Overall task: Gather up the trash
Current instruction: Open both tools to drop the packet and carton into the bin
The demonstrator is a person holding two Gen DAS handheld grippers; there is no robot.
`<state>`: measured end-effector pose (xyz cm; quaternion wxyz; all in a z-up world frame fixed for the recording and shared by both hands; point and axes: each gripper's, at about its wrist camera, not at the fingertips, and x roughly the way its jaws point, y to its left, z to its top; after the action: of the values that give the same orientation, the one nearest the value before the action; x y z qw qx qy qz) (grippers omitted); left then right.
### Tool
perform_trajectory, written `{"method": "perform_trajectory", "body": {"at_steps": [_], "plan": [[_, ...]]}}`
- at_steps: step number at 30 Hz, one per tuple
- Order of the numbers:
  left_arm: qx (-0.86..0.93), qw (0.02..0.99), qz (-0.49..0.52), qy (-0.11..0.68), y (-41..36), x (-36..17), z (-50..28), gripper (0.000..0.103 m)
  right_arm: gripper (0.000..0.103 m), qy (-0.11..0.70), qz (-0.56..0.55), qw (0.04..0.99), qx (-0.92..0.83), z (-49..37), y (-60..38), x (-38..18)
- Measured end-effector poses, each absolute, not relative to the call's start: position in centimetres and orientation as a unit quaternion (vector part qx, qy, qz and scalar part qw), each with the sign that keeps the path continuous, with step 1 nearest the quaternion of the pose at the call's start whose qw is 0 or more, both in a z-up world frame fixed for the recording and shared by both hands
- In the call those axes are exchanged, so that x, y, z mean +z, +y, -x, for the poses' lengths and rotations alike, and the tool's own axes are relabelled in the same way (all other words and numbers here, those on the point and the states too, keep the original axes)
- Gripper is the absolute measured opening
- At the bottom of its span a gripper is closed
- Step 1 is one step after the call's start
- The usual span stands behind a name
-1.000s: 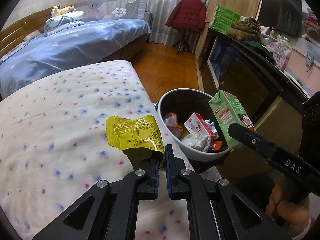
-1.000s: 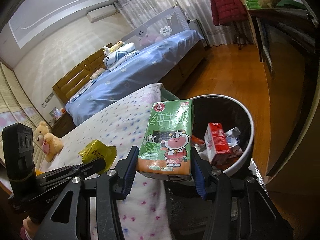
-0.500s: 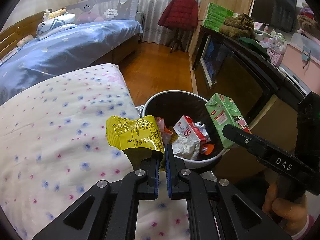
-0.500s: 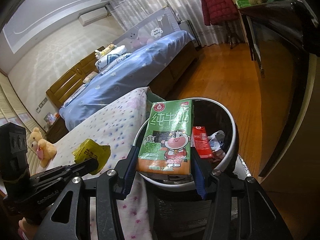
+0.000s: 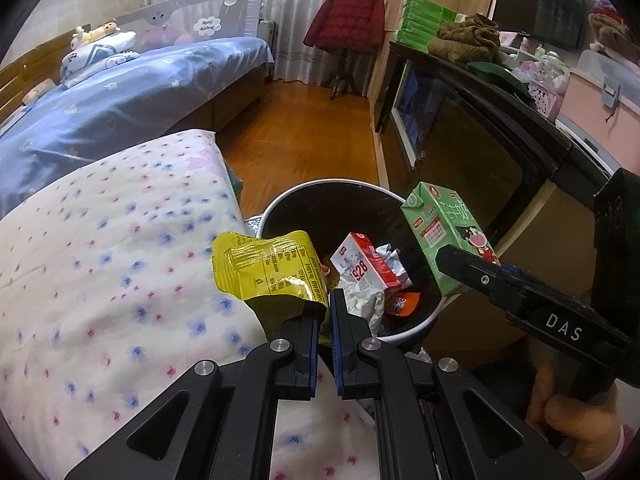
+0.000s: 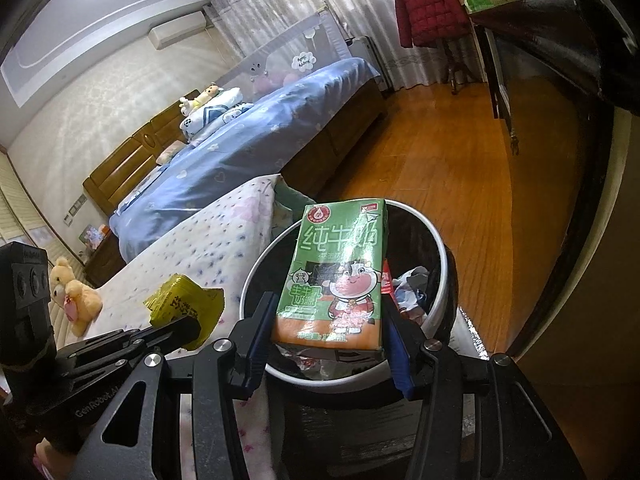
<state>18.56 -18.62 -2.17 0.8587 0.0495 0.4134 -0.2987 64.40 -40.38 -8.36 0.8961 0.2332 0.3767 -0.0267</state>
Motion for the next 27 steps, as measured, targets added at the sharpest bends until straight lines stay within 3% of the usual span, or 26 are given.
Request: {"method": "perform_trajectory", "body": {"at_steps": [27], "plan": [[-0.304, 0.852, -0.066, 0.421, -21.7, -3.0, -20.5, 0.004, 0.051, 0.386, -0.227, 0.894, -0.026, -66.5, -41.6, -8.6]]}}
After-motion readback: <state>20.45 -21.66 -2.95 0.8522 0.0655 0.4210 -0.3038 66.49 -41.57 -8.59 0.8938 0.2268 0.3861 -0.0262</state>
